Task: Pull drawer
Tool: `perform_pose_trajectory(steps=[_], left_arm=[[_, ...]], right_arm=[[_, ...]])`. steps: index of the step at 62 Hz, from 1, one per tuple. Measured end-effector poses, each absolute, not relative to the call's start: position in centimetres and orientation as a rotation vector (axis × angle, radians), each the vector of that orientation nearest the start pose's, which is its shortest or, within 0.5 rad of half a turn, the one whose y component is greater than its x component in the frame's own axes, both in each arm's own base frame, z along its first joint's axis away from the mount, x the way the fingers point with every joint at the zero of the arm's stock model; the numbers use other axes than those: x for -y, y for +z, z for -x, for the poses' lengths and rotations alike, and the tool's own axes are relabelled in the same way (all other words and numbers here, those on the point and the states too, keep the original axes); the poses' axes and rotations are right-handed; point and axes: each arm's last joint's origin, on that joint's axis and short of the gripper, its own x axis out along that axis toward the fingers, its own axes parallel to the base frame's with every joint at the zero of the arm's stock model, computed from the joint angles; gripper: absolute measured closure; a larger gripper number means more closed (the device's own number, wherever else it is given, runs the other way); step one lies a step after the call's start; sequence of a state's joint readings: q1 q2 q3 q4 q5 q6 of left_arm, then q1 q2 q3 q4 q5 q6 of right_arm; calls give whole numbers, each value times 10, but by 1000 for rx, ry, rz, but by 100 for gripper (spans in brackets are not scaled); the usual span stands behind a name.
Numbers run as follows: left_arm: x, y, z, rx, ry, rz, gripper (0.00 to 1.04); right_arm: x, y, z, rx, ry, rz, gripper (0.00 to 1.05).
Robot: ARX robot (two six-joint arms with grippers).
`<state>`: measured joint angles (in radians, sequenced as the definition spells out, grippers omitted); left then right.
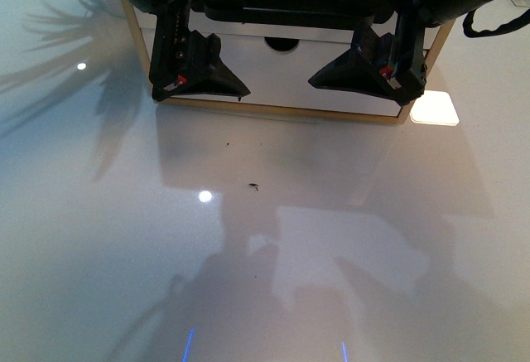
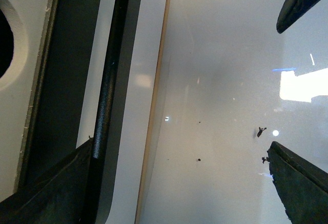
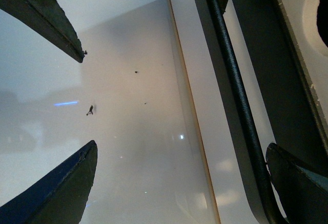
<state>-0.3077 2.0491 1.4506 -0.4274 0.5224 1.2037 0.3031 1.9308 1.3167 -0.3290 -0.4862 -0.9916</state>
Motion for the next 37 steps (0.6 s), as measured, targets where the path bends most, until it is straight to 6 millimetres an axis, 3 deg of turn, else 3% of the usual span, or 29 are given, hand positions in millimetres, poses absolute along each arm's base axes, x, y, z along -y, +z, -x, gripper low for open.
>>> perform_pose_trajectory(steps=[15,37], left_arm=[[142,171,-391,-487,-1338,-960,7],[126,172,-346,-474,-1400,-1012,7]], right_arm=[[-132,184,-369,-544,1196,774,9],[-134,183,-324,-549,1264,764,9]])
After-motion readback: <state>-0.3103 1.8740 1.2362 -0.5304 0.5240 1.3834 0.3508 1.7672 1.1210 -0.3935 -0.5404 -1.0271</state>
